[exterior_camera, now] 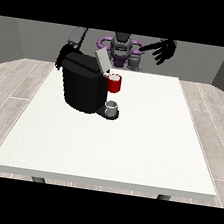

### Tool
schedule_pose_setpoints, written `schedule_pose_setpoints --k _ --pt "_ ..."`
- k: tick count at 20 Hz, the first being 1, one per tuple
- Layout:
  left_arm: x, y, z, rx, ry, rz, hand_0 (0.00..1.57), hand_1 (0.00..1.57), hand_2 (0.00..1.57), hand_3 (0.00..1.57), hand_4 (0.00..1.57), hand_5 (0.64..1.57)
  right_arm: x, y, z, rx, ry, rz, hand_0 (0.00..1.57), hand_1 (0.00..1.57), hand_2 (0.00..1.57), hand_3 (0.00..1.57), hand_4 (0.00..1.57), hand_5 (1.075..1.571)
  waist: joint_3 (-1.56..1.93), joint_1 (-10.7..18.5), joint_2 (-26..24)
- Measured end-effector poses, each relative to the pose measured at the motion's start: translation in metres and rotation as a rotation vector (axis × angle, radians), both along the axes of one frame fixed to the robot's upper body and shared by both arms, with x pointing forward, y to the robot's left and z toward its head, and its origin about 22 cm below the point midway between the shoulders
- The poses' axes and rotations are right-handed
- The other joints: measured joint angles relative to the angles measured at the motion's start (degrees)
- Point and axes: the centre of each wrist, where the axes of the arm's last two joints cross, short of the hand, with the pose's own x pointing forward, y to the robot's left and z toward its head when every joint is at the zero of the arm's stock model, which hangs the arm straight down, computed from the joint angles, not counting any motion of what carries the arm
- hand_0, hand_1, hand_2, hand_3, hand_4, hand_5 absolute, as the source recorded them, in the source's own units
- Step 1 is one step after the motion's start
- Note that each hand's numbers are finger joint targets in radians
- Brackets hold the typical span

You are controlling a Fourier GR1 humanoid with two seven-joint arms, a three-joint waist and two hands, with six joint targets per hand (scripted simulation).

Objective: Insert the coffee pod into the coffee machine and close the lid

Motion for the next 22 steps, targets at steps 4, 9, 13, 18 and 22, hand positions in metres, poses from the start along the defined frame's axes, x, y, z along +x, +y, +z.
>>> schedule_pose_setpoints --k 4,9,13,18,22 --pt "-0.035 0.003 -0.066 -0.129 0.147 0.035 0.0 0.0 0.0 0.0 0.37 1.571 -0.02 -0.008 -0.012 0.007 0.054 -0.01 0.0 0.0 0.0 0.0 0.0 1.571 0.05 2.34 -6.39" --pt "-0.071 0.015 -0.114 -0.179 0.276 0.081 0.0 0.0 0.0 0.0 0.42 1.571 -0.011 0.004 0.004 0.055 -0.003 0.07 0.0 0.0 0.0 0.0 0.0 1.571 0.08 3.48 -11.32" --pt "-0.084 0.018 -0.126 -0.208 0.325 0.112 0.0 0.0 0.0 0.0 0.35 1.571 0.001 0.018 0.023 0.08 -0.064 0.169 0.0 0.0 0.0 0.0 0.06 1.571 0.09 4.58 -13.59" --pt "-0.095 0.028 -0.13 -0.242 0.342 0.138 0.0 0.0 0.0 0.0 0.38 1.571 0.019 0.022 0.058 0.043 -0.13 0.289 0.0 0.0 0.0 0.0 0.24 1.571 0.09 5.12 -13.44" --pt "-0.097 0.022 -0.122 -0.262 0.317 0.119 0.0 0.0 0.0 0.0 0.39 1.571 0.034 0.018 0.078 0.016 -0.16 0.296 0.0 0.0 0.0 0.0 0.0 1.571 0.11 6.97 -12.01"
